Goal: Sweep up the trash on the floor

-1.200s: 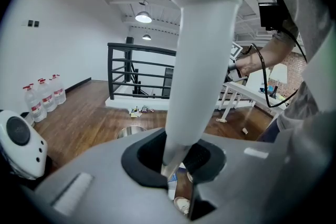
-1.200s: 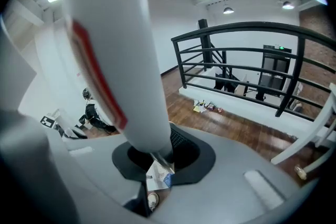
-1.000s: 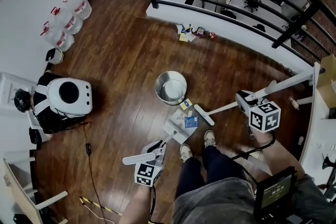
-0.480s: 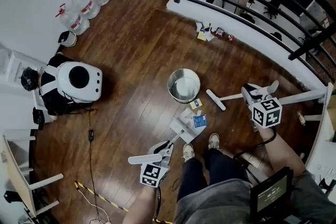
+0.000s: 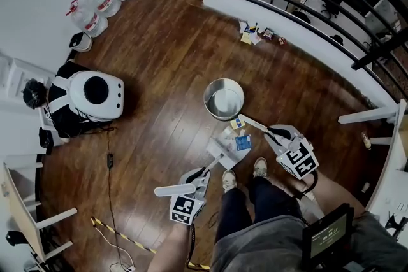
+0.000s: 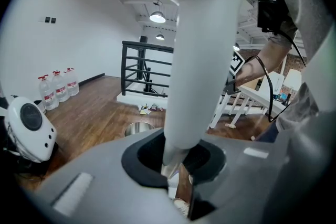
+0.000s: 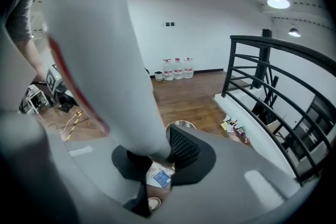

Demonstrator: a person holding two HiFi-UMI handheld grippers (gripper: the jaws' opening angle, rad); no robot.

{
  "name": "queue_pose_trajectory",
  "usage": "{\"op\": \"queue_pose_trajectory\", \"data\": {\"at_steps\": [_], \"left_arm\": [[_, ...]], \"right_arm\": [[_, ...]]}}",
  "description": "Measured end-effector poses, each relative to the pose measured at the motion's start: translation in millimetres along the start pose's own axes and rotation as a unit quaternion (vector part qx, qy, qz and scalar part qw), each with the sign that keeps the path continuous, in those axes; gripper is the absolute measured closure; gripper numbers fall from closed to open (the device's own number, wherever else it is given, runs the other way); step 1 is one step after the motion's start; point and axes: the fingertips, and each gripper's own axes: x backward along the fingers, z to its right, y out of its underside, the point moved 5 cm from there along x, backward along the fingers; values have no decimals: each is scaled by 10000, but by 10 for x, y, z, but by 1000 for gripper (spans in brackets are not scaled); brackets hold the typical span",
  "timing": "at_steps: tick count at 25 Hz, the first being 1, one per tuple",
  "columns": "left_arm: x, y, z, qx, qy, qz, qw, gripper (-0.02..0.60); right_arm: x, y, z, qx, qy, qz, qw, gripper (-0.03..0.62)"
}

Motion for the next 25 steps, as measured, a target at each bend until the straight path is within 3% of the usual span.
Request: {"op": "queue_pose_trajectory", "data": {"at_steps": [6, 15, 18, 25], "left_arm": [[-6, 26, -47, 39, 6, -60, 10000, 541], [-4, 82, -88, -89, 202, 19, 9998, 540], [16, 59, -87, -153, 293, 16, 9995, 540], [115, 79, -95, -199, 379, 13, 9991, 540]], "right_arm": [[3, -53, -334, 153, -263, -104, 9995, 539], [126, 75, -745, -493, -511, 35, 9975, 540], [214, -17, -782, -555, -452, 175, 9973, 542], [426, -30, -395, -1378, 141, 426, 9894, 543]]}}
